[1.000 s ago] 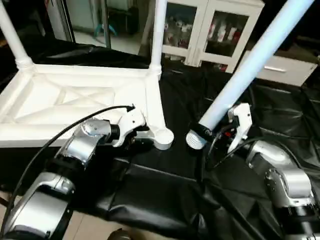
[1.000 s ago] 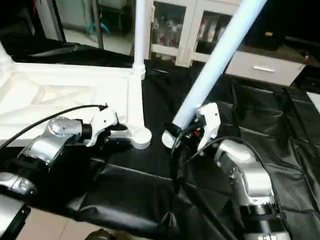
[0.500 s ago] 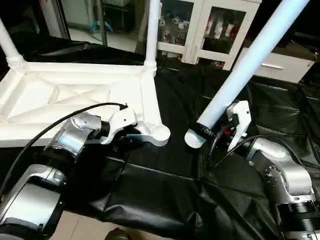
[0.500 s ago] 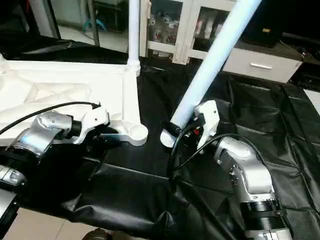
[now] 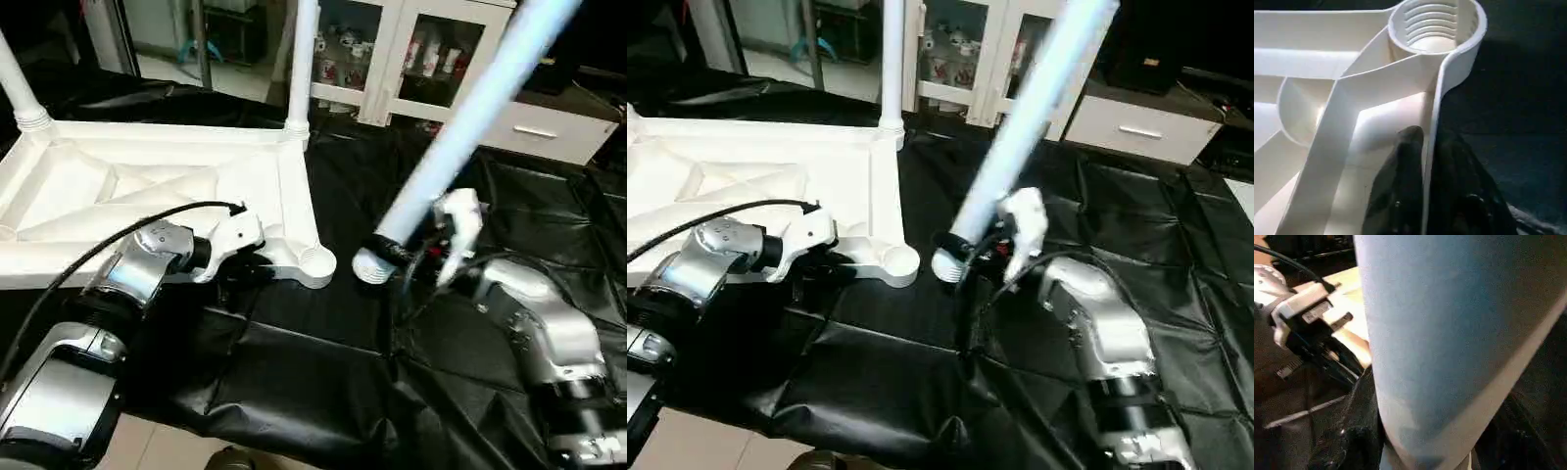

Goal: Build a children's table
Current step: Insert table leg to table base

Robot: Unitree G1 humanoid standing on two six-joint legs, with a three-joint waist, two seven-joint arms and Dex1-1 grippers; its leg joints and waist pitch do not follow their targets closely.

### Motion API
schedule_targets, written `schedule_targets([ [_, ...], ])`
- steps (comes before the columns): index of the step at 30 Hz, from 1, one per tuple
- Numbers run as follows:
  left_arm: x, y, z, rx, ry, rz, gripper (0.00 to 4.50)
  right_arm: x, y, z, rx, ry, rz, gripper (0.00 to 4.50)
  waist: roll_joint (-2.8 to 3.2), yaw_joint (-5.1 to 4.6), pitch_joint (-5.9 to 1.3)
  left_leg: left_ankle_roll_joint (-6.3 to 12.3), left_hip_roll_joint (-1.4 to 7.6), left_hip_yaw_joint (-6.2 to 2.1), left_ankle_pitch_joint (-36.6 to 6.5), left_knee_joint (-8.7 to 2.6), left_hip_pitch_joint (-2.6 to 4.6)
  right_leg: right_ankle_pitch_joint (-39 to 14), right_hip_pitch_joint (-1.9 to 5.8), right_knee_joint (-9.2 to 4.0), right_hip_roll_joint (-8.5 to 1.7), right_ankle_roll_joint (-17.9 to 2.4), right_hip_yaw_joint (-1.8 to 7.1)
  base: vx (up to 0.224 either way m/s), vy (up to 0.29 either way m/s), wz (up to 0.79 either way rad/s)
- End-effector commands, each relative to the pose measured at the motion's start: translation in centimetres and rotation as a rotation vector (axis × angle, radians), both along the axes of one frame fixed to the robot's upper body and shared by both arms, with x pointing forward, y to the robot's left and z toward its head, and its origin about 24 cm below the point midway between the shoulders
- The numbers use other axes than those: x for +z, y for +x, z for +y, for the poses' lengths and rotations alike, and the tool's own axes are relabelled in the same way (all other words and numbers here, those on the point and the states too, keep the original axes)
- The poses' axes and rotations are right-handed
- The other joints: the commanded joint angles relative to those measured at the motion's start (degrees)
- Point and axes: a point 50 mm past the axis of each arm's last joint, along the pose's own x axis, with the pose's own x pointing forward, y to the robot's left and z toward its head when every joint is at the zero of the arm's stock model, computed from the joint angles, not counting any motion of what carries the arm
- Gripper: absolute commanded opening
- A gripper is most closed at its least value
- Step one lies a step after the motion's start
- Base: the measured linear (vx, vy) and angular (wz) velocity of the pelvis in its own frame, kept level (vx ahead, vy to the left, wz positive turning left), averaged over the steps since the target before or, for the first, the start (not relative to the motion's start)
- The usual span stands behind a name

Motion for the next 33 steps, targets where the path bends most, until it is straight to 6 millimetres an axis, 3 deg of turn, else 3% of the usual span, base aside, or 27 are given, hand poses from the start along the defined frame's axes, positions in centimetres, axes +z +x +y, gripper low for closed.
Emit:
schedule_targets([
  [1, -1.0, -0.6, -0.7, -0.029, 0.011, 0.041, 0.24, 0.7, 0.7, 0.0, -0.019, -0.014, -0.025, 1.87, -0.26, -0.07, -4.64, -1.61, 1.87, -0.17, -12.87, -4.02, 0.76, -9.99, 3.03, -2.99, -2.69, -10.39, 2.05, 0.0, 0.0, 0.0],
  [6, -2.7, -2.1, -1.5, -0.099, 0.056, 0.067, 0.0, 1.0, 1.4, 0.8, -0.025, -0.018, -0.026, 1.87, 0.11, -0.29, -4.59, -2.16, 1.97, -0.25, -14.27, -4.19, 0.85, -11.18, 2.93, -3.02, -2.77, -10.03, 2.1, 0.0, 0.0, 0.0],
  [10, -2.9, -3.1, -2.6, -0.126, 0.02, 0.064, 0.0, 1.1, 1.5, 1.9, 0.005, -0.037, -0.014, 1.87, 0.37, -0.24, -4.66, -2.5, 2.07, -0.29, -15.6, -4.26, 1.13, -12.42, 2.78, -3.18, -2.74, -9.69, 2.11, 0.0, 0.0, 0.0],
  [11, -2.8, -3.3, -3.0, -0.134, 0.005, 0.058, 0.0, 0.8, 1.5, 2.2, 0.028, -0.062, 0.009, 1.87, -0.17, -0.36, -4.6, -2.39, 1.99, -0.24, -15.19, -4.32, 0.84, -12.08, 2.96, -3.2, -2.58, -9.65, 2.07, 0.0, 0.0, 0.0],
  [17, -2.4, -3.8, -3.8, -0.157, -0.012, 0.043, 0.0, -0.6, 1.3, 3.0, 0.089, -0.127, 0.09, 1.87, 0.01, 0.02, -4.59, -2.56, 2.03, -0.31, -16.33, -4.39, 0.99, -14.12, 2.76, -3.3, -2.67, -9.05, 2.13, 0.0, 0.0, 0.0],
  [18, -2.4, -4.0, -3.9, -0.156, -0.009, 0.041, 0.0, -1.2, 1.4, 3.1, 0.101, -0.168, 0.112, 1.87, -0.44, -0.09, -4.62, -2.62, 1.98, -0.2, -16.16, -4.34, 1.03, -14.15, 2.69, -3.41, -2.57, -8.9, 2.11, 0.0, 0.0, 0.0],
  [21, -2.4, -4.1, -3.9, -0.156, -0.007, 0.043, 0.0, -1.5, 1.4, 3.0, 0.11, -0.197, 0.132, 1.87, -0.24, -0.1, -4.64, -2.6, 1.92, -0.27, -15.61, -4.35, 0.94, -14.06, 2.76, -3.31, -2.55, -8.48, 2.14, 0.0, 0.0, 0.0],
  [26, -2.4, -4.5, -4.0, -0.153, -0.003, 0.055, 0.0, -2.2, 1.3, 2.7, 0.118, -0.245, 0.211, 1.87, -0.54, -0.13, -4.67, -2.42, 1.92, -0.22, -14.6, -4.31, 0.9, -12.86, 2.79, -3.21, -2.45, -8.49, 2.13, 0.0, 0.0, 0.0],
  [33, -2.3, -4.7, -3.7, -0.151, 0.01, 0.065, 0.0, -2.8, 1.6, 3.7, 0.135, -0.213, 0.25, 1.87, -0.42, -0.26, -4.77, -3.67, 1.85, -0.39, -18.16, -4.48, 1.1, -14.92, 2.55, -3.52, -2.47, -7.97, 2.11, 0.0, 0.0, 0.0],
])
